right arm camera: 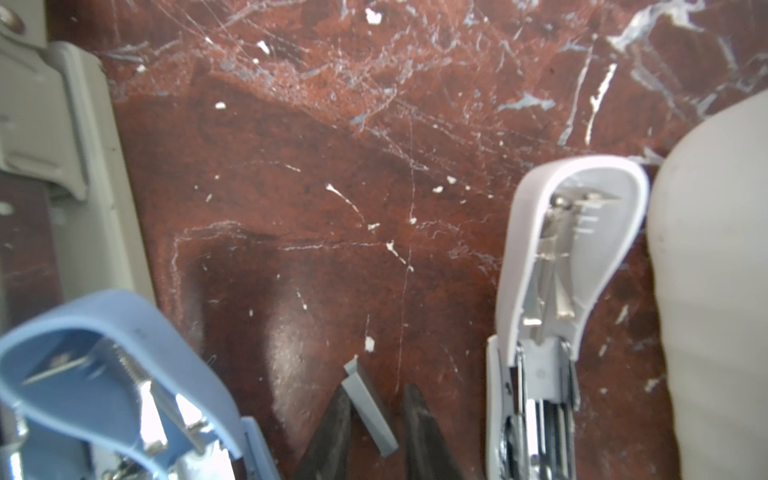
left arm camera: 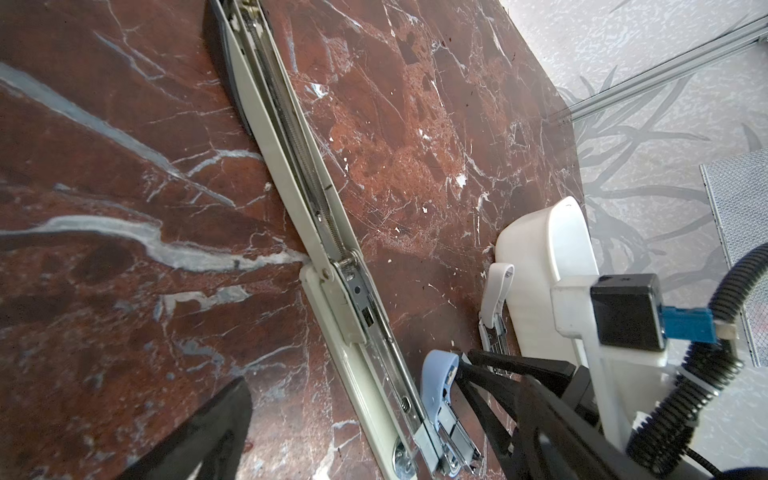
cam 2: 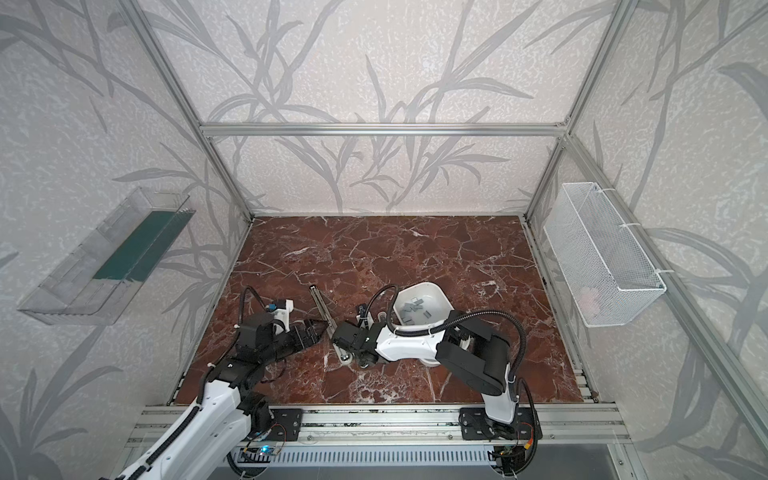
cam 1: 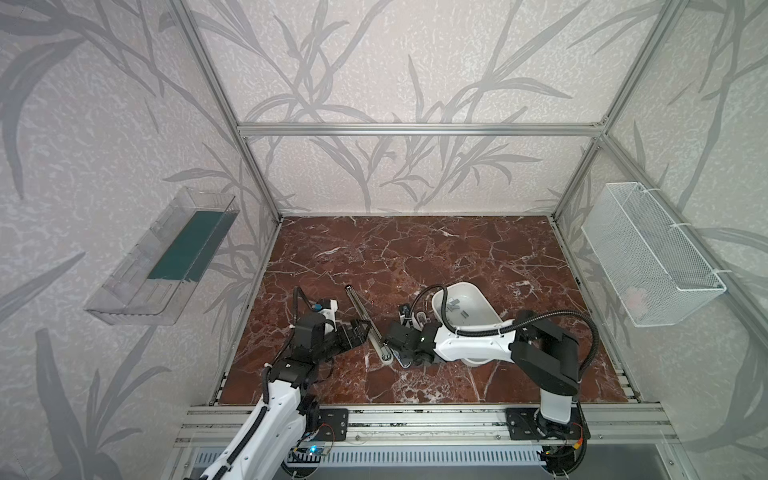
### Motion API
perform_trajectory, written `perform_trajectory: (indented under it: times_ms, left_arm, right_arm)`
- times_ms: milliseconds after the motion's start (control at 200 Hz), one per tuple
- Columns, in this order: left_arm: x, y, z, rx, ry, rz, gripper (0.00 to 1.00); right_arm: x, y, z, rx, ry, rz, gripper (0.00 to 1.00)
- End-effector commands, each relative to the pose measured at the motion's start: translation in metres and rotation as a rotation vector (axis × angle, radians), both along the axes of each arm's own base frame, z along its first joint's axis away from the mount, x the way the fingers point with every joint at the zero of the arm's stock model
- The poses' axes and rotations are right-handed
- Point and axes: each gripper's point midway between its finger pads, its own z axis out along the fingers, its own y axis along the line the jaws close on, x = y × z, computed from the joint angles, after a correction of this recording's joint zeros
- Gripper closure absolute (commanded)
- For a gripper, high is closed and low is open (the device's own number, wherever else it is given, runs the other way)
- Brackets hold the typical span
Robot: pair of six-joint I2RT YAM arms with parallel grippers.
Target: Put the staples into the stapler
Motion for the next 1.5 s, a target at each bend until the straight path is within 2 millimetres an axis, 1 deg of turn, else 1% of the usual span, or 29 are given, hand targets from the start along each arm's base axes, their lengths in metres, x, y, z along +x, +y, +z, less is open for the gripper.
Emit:
perform_trajectory:
  times_ms: [0, 150, 400, 480, 595, 685, 740, 825, 895, 945, 1020, 1085, 1180, 1255, 1375, 1494]
  left_arm:
    - [0.007, -0.002, 0.015, -0.008, -0.047, 0.001, 0.01]
    - [0.007, -0.002, 0.015, -0.007, -0.046, 0.001, 0.01]
    - [0.007, -0.001, 0.015, -0.007, -0.047, 0.003, 0.01]
    - [0.007, -0.001, 0.015, -0.007, -0.046, 0.002, 0.01]
    - [0.007, -0.001, 0.015, -0.006, -0.047, 0.003, 0.01]
    - [0.007, -0.001, 0.015, -0.007, -0.047, 0.002, 0.01]
    - [0.007, -0.002, 0.015, -0.007, -0.046, 0.001, 0.01]
    - [0.007, -0.001, 0.015, -0.007, -0.047, 0.001, 0.01]
    - [0.007, -0.001, 0.015, -0.007, -0.046, 0.002, 0.01]
    - [0.007, -0.001, 0.015, -0.007, -0.046, 0.002, 0.01]
    - [0.007, -0.001, 0.015, -0.007, -0.046, 0.002, 0.01]
    - [0.006, -0.002, 0.014, -0.007, -0.043, 0.001, 0.01]
    - [0.006, -0.002, 0.015, -0.008, -0.045, 0.001, 0.01]
    - [0.006, -0.001, 0.014, -0.007, -0.044, 0.001, 0.01]
    - [0.006, -0.002, 0.014, -0.007, -0.043, 0.0, 0.01]
    - [0.006, -0.001, 0.014, -0.006, -0.042, 0.002, 0.01]
  right_arm:
    - [0.004, -0.003, -0.003, -0.042, -0.025, 0.004, 0.75]
    - [0.009, -0.005, 0.0, -0.063, -0.053, 0.007, 0.8]
    - [0.018, -0.013, 0.013, -0.138, -0.113, 0.011, 0.85]
    - [0.02, -0.019, 0.015, -0.178, -0.127, 0.006, 0.87]
    - [0.023, -0.025, 0.019, -0.233, -0.145, -0.004, 0.88]
    - [0.023, -0.022, 0.018, -0.251, -0.142, 0.005, 0.89]
    - [0.021, -0.019, 0.017, -0.238, -0.133, 0.01, 0.89]
    - [0.021, -0.016, 0.02, -0.205, -0.132, 0.017, 0.88]
    - [0.019, -0.013, 0.024, -0.17, -0.129, 0.022, 0.86]
    - [0.017, -0.009, 0.024, -0.144, -0.12, 0.029, 0.82]
    - [0.015, -0.007, 0.022, -0.12, -0.107, 0.031, 0.75]
    - [0.013, -0.004, 0.018, -0.106, -0.093, 0.036, 0.73]
    - [0.012, -0.003, 0.011, -0.095, -0.073, 0.036, 0.74]
    - [0.011, -0.001, 0.006, -0.088, -0.061, 0.042, 0.77]
    - [0.011, 0.001, 0.007, -0.088, -0.062, 0.05, 0.8]
    - [0.011, 0.0, 0.006, -0.092, -0.061, 0.047, 0.84]
